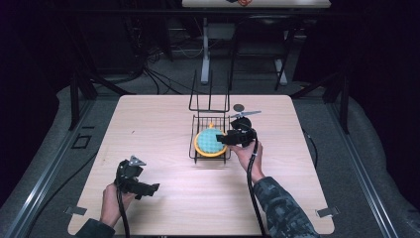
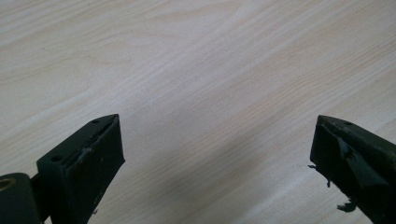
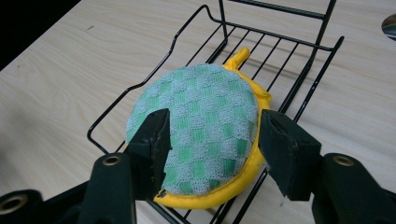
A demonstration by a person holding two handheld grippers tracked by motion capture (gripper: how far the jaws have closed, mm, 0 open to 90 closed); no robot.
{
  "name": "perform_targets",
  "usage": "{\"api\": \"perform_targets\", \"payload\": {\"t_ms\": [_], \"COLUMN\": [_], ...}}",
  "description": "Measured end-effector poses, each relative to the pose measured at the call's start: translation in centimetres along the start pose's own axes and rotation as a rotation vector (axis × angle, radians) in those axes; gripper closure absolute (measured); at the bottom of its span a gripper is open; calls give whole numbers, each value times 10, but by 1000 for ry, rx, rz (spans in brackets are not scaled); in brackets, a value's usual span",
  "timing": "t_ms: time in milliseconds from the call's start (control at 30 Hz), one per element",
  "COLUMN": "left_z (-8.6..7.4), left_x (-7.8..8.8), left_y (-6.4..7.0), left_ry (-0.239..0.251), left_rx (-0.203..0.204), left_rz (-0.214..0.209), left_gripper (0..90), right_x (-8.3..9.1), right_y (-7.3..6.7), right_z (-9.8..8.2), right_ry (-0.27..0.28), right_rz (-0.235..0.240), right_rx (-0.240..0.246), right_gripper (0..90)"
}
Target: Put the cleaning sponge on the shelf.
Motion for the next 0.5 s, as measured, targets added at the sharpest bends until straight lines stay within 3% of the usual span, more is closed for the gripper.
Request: {"api": "perform_targets", "payload": {"t_ms": [100, 367, 500], "left_z": [0, 0, 0], "left_x": [0, 0, 0], "left_y": [0, 0, 0], "left_ry": [0, 0, 0], "left_rx": [-2, -4, -4], "left_rz": [-3, 1, -4], "left_gripper": [24, 24, 24], "right_x": [6, 28, 41], "right_y": [1, 0, -3], "right_z": [-1, -3, -6], "right_ry": [1, 2, -9], "right_rz": [15, 0, -1], "right_rx": [9, 64, 92], "right_gripper": [362, 159, 137]}}
Point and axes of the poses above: each handheld gripper's, and its own axes: x roughly backward along the jaws, z roughly out of its top, y roughly to its right, the point moved 2 cm from there along -x, roughly forward along the jaws, and after that the axes turned 3 degrees about -y, right-handed, at the moved point
